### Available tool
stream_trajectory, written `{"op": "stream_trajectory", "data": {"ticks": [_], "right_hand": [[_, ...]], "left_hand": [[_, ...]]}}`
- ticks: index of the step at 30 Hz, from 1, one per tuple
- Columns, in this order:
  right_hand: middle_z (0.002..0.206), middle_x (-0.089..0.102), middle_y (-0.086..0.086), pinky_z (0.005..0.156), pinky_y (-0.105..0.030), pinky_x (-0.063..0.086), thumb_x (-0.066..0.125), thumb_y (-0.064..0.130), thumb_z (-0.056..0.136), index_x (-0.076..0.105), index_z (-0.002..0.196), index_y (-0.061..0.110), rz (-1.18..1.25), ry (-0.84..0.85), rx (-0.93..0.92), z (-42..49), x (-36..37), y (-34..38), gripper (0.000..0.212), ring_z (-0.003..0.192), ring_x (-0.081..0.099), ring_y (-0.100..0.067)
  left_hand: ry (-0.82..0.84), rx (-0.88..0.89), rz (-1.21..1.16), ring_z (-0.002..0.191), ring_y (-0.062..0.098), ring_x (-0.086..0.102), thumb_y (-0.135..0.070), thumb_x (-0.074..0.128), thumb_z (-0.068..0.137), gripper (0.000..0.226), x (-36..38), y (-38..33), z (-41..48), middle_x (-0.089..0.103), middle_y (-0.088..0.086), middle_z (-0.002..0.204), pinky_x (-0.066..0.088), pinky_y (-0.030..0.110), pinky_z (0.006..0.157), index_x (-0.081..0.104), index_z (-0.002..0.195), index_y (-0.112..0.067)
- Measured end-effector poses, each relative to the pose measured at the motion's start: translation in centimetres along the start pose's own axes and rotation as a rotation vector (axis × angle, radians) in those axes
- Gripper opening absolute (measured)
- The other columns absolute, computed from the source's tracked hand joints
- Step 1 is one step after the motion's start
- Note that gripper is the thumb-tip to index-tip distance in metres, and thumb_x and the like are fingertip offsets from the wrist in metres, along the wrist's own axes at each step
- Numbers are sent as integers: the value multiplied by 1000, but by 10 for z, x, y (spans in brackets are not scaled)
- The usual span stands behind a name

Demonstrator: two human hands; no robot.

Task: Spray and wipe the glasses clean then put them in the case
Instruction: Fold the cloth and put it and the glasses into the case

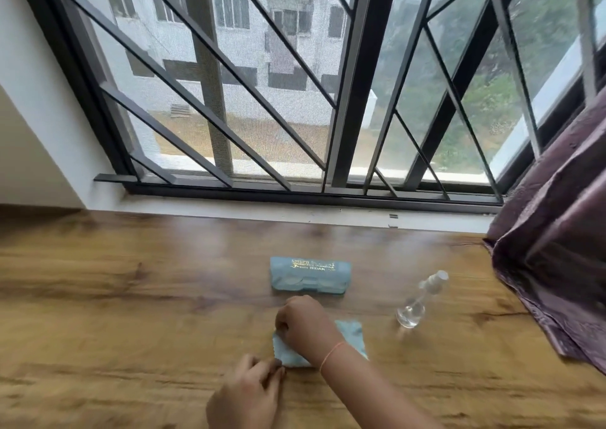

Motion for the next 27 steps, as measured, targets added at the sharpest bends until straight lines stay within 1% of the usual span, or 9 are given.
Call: {"op": "stream_trajectory", "data": {"ticks": [1,3,4,8,10,13,16,23,27], "right_hand": [[93,63,-19,68,-33,35,50,8,81,71,93,4,17,-5,3,0,0,-1,25,90,54,-35],[94,63,-17,66,-29,32,51,7,80,71,92,5,68,-11,4,0,0,-4,24,91,55,-34],[95,64,-16,67,-28,34,52,6,79,72,92,7,112,-17,7,0,-2,-7,23,91,56,-33],[89,72,-8,75,-22,46,59,-2,72,75,85,9,407,-110,94,-11,-24,-34,23,83,62,-14],[72,72,-1,68,-18,49,62,-8,70,75,77,7,601,-166,156,-22,-36,-54,21,67,60,-4],[49,64,8,54,-17,49,59,-19,66,71,62,14,866,-263,276,-45,-47,-90,35,47,57,-4],[49,66,5,53,-18,51,61,-21,66,70,60,13,985,-315,362,-65,-47,-120,36,49,60,-8],[58,68,10,63,-13,50,65,-13,70,70,60,21,876,-326,447,-83,-32,-150,36,60,62,-1],[74,70,3,66,-3,44,63,-9,72,75,79,9,764,-344,448,-88,-30,-154,22,65,61,9]], "left_hand": [[-47,28,1,47,8,51,-44,74,56,9,-3,-2,0,54,-12,64,33,21,34,67,59,-40],[-115,97,29,65,17,48,-47,52,63,21,-9,-9,-2,54,-10,61,29,20,37,68,58,-35],[-156,127,53,61,18,49,-45,48,65,25,-13,-12,-2,56,-10,58,29,19,37,69,58,-33],[-296,329,82,49,18,56,-33,56,70,17,-27,-38,-4,60,-9,59,39,22,35,72,68,-29],[-323,455,76,51,17,56,-26,60,72,12,-26,-54,-6,63,-9,64,41,22,36,71,74,-27],[-305,648,63,52,20,58,-25,59,78,10,-17,-83,-6,66,-6,69,44,24,37,67,84,-24],[-255,819,76,52,20,54,-16,60,77,8,-2,-115,-9,63,-3,68,41,26,40,67,76,-19],[-148,898,120,56,17,49,-10,48,81,24,40,-141,-13,56,-4,63,40,28,41,61,63,-18],[-127,936,103,62,16,50,-13,54,82,18,50,-142,-18,59,-6,66,42,27,42,65,71,-20]]}}
Point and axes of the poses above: each hand's wrist, its own z-axis towards the middle knuckle, its own x-axis out of the palm, y = z × x, the point moved 10 cm from there along z, towards the middle knuckle
